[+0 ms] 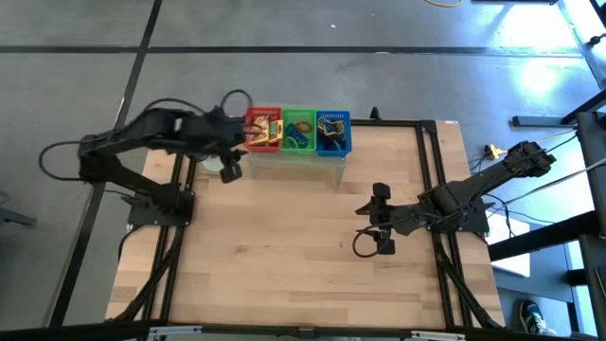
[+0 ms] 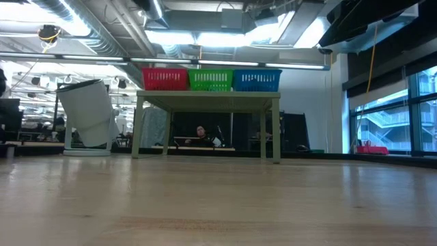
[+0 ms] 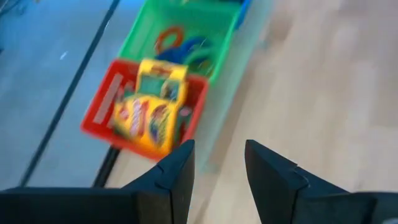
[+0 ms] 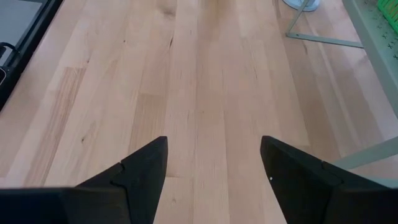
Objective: Pick & Place Office Desk Supplies
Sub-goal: Return to Home Position
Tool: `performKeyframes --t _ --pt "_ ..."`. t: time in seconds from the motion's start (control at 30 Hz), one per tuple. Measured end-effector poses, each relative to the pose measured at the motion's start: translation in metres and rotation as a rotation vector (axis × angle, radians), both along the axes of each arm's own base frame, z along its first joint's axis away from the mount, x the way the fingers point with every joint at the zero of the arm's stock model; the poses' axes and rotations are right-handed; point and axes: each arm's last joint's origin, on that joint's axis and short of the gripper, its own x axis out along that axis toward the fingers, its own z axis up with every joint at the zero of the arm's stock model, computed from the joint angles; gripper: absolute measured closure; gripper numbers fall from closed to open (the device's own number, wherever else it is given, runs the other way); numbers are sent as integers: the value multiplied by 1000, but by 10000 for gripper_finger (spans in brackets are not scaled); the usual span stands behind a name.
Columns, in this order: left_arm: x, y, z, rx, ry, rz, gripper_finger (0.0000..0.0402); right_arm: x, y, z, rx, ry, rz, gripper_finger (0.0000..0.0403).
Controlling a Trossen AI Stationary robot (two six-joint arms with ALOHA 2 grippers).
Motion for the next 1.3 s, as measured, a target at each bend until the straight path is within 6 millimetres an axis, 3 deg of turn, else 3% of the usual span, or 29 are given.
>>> performKeyframes --t 0.1,0.2,0.5,0.67,0.97,1.3 --pt "-10 -14 4 -11 -139 -47 267 0 0 0 0 0 0 144" --pt "-13 -30 -14 -21 -286 -126 268 0 0 0 0 0 0 144" --pt "-4 -50 -125 -13 -533 -188 267 0 0 0 -2 -1 -1 144" --pt "-13 -49 -162 -31 -616 -174 266 0 0 0 -2 -1 -1 144" --pt "-52 -44 -193 -112 -806 -127 269 0 0 0 -1 -1 -2 144" --pt "-74 -41 -212 -75 -978 -154 266 0 0 0 -2 -1 -1 144"
